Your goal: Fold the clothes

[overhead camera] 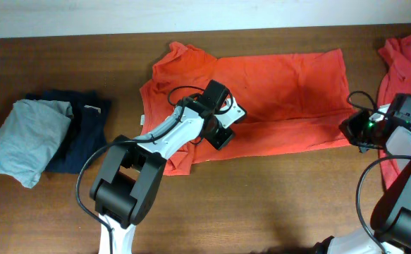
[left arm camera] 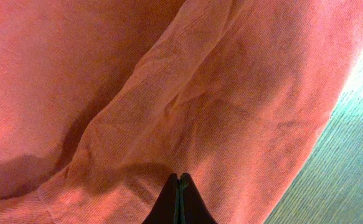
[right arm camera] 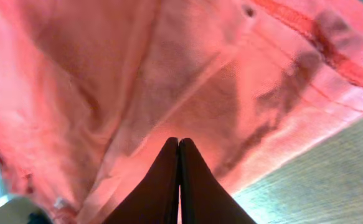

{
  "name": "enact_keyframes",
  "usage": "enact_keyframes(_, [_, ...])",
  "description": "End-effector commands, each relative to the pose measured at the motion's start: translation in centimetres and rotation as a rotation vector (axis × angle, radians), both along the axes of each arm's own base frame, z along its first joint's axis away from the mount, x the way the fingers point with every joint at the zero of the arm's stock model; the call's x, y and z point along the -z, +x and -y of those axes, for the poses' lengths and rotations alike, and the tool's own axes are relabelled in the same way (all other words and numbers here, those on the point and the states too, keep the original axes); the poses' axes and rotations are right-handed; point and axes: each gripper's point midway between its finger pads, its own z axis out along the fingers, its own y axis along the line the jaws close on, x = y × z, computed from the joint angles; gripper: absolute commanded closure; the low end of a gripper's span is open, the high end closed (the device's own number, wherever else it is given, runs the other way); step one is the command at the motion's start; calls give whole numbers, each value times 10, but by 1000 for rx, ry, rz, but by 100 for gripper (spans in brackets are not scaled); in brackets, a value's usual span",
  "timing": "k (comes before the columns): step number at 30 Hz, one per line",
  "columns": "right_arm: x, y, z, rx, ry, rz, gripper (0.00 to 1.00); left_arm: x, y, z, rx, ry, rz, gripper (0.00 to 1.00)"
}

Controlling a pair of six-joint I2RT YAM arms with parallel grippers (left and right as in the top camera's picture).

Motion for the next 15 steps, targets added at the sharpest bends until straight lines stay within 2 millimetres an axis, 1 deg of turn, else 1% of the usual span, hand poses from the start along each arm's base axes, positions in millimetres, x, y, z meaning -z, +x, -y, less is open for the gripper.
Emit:
enact_keyframes(1, [10,-5,6,11,-112,-80,96,1,1,0,-8,0,-5,99])
enact_keyframes(3, [18,-4,4,10,-155,-112,96,1,1,0,-8,0,-4,100])
enact_keyframes(8, [23,4,4,0,-218,-116,96,1,1,0,-8,0,-5,100])
enact_keyframes(13, [38,0,5,24,-219,-160,96,1,1,0,-8,0,-5,100])
enact_keyframes(15, [46,3,6,24,-218,-162,96,1,1,0,-8,0,-5,100])
